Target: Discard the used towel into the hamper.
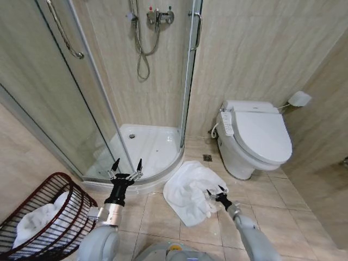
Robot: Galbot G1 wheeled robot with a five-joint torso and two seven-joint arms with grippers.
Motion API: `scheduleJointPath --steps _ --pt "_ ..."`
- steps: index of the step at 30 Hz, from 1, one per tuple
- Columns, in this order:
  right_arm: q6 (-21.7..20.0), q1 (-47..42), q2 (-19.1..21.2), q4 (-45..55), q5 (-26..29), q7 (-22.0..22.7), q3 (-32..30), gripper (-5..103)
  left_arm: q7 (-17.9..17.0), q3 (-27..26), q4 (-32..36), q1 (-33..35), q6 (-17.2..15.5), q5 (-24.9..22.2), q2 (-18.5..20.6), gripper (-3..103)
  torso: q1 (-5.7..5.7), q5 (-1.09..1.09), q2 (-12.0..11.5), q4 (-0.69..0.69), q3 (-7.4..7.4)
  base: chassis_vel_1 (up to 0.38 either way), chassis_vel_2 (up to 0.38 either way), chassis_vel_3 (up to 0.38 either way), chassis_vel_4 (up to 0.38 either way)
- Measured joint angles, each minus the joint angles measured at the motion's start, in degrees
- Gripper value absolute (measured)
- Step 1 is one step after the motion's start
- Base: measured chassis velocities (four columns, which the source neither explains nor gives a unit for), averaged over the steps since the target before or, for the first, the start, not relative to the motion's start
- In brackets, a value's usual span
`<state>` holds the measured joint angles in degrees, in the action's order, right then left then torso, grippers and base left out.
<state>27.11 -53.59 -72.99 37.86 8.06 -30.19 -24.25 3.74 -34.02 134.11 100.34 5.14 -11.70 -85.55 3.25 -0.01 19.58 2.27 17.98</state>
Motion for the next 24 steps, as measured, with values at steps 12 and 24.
scheduleJointPath --steps 12,24 --pt "-1.11 6.66 0.06 -7.11 -16.71 2.65 -3.76 100 0.0 0.0 0.0 0.0 0.0 0.0 0.0 100 0.0 0.0 0.0 -0.01 0.0 0.0 0.0 0.0 0.0" --pt "3.15 13.25 3.29 -17.03 -18.73 -3.36 -4.78 100 0.0 0.0 0.0 0.0 0.0 0.0 0.0 100 0.0 0.01 0.01 0.01 0.0 0.0 0.0 0.0 0.0"
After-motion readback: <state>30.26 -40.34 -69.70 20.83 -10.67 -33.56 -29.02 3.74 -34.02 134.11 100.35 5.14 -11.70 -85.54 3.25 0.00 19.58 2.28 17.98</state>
